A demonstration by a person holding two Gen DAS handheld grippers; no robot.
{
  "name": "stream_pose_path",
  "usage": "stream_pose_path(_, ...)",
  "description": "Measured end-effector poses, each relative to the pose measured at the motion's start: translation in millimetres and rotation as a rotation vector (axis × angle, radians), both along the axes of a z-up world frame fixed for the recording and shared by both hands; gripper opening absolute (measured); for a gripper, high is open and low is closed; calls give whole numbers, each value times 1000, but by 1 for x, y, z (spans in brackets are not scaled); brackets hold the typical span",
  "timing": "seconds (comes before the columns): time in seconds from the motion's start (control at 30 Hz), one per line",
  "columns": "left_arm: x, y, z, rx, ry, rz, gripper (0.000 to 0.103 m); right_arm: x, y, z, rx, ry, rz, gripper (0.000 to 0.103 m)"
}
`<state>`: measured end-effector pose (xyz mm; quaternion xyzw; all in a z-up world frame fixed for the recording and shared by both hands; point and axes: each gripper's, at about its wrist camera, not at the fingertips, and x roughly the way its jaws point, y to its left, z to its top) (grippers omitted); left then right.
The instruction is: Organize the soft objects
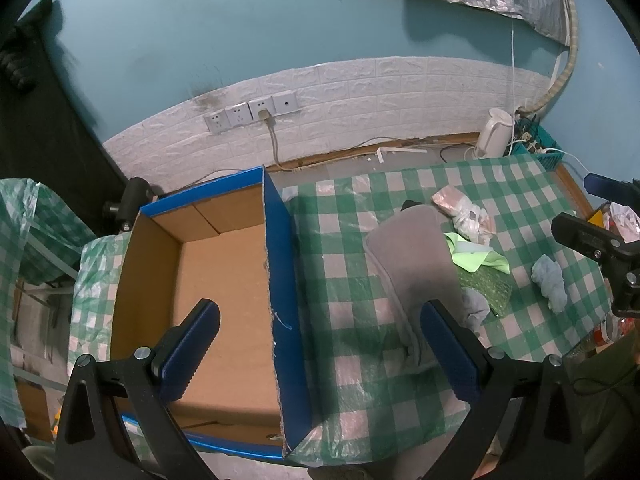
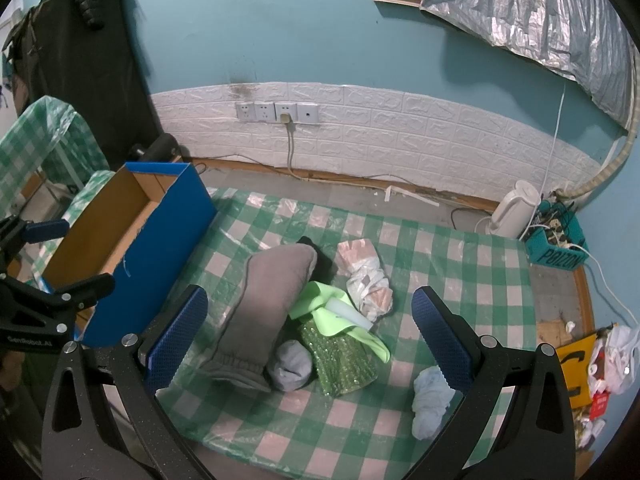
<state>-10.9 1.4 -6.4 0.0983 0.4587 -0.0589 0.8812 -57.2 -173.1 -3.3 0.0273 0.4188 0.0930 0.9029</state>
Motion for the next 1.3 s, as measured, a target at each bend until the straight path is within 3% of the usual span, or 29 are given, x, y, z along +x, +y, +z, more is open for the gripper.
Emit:
stream_pose_path(1.03, 0, -5, -7, 11, 28, -9, 101, -1, 0, -1, -3, 8, 0, 101)
stream_pose_path(1.3, 7, -10, -15, 10, 79, -23, 101, -5, -18, -10, -10, 28, -18, 101)
